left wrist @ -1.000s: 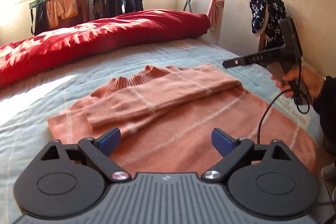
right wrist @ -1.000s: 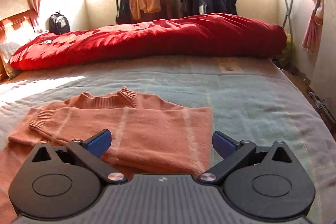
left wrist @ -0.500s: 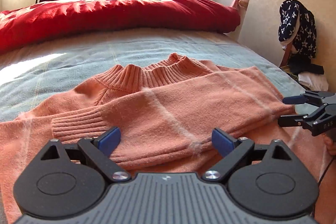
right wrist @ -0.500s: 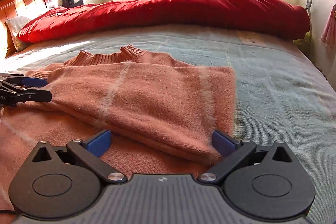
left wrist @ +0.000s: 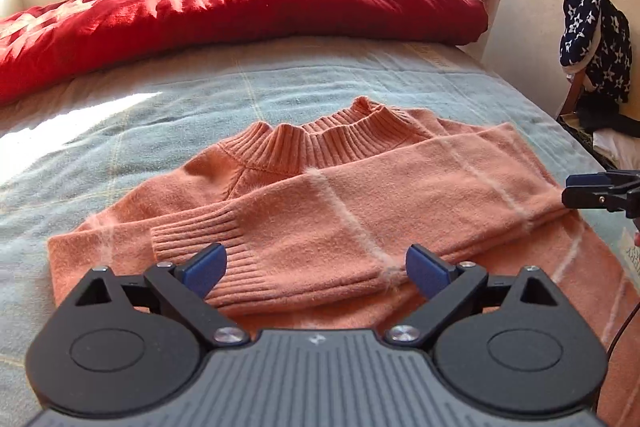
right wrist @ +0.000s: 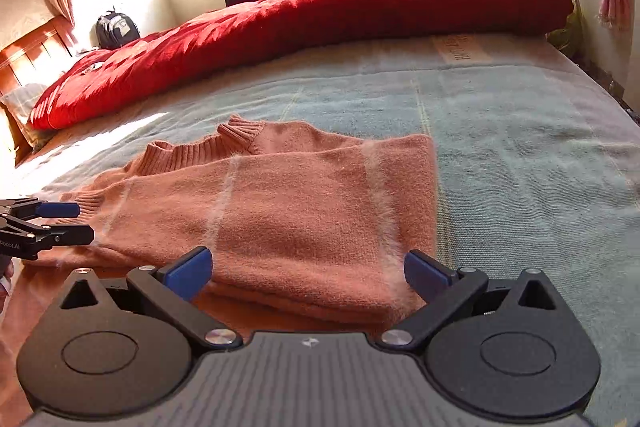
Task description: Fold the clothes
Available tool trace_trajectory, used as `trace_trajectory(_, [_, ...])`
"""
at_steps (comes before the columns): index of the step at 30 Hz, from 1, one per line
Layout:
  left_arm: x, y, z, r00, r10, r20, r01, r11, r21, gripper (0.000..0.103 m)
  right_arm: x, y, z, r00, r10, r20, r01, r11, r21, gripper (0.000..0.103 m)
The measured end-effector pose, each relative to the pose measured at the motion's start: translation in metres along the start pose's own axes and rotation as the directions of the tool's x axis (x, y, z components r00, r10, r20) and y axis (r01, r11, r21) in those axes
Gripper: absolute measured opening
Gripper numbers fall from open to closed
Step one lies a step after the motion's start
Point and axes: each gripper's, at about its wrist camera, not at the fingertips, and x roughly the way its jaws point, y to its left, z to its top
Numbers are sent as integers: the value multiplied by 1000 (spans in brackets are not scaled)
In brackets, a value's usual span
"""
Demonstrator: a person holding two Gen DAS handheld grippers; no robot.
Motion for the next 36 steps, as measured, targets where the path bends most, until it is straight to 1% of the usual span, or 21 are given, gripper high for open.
trace_trajectory(2, [-27, -8, -14, 1000, 0, 15, -1, 1000, 25, 96, -29, 10, -11, 1000, 24, 9, -24, 1000, 0, 103])
trace_trajectory(4, [-53, -19, -35, 1000, 1, 18, -1, 999, 50, 96, -55, 22, -27, 999, 49, 7, -49, 999, -10, 103])
trace_trajectory(7, [-88, -39, -76, 999, 3, 35, -6, 996, 86, 96, -83, 42, -59, 998, 59, -7, -60, 998, -27, 103])
trace_trajectory(9, [-108, -57, -109, 999, -1, 42, -3, 995, 102, 96, -96, 57, -81, 998, 57, -15, -57, 997, -46, 103])
trace_trajectory(12, [-127, -78, -152, 998, -33, 45, 28, 993, 117, 96, -108, 78, -116, 997, 67, -30, -70, 994, -80, 103])
trace_trajectory(15, [-135, -93, -185, 1000, -10, 13, 8, 992, 122, 96, -109, 95, -148, 998, 35, -60, -41, 995, -94, 103])
trace_trajectory(17, [-141, -95, -204, 1000, 4, 0, -4, 995, 97, 96, -110, 99, -171, 996, 21, -81, -27, 997, -77, 103])
trace_trajectory(18, [-145, -95, -211, 1000, 6, 2, -6, 996, 88, 97, -111, 99, -182, 997, 16, -82, -22, 997, -67, 103])
trace_trajectory(20, [-154, -93, -225, 1000, 10, 6, -10, 998, 69, 98, -118, 101, -198, 999, -8, -50, 5, 998, -62, 103])
trace_trajectory(23, [-162, -91, -237, 1000, 15, 10, -16, 999, 50, 99, -122, 100, -205, 999, -30, -43, 29, 999, -24, 103])
trace_trajectory(25, [-166, -88, -241, 1000, 15, 12, -16, 999, 37, 99, -122, 100, -203, 998, -40, -48, 41, 999, 5, 103])
trace_trajectory(29, [-169, -88, -244, 1000, 20, 13, -21, 999, 25, 99, -120, 102, -202, 996, -65, -54, 67, 997, 36, 103])
trace_trajectory(36, [-176, -91, -249, 998, 49, 33, -49, 999, 3, 99, -119, 109, -207, 993, -104, -56, 105, 994, 6, 103])
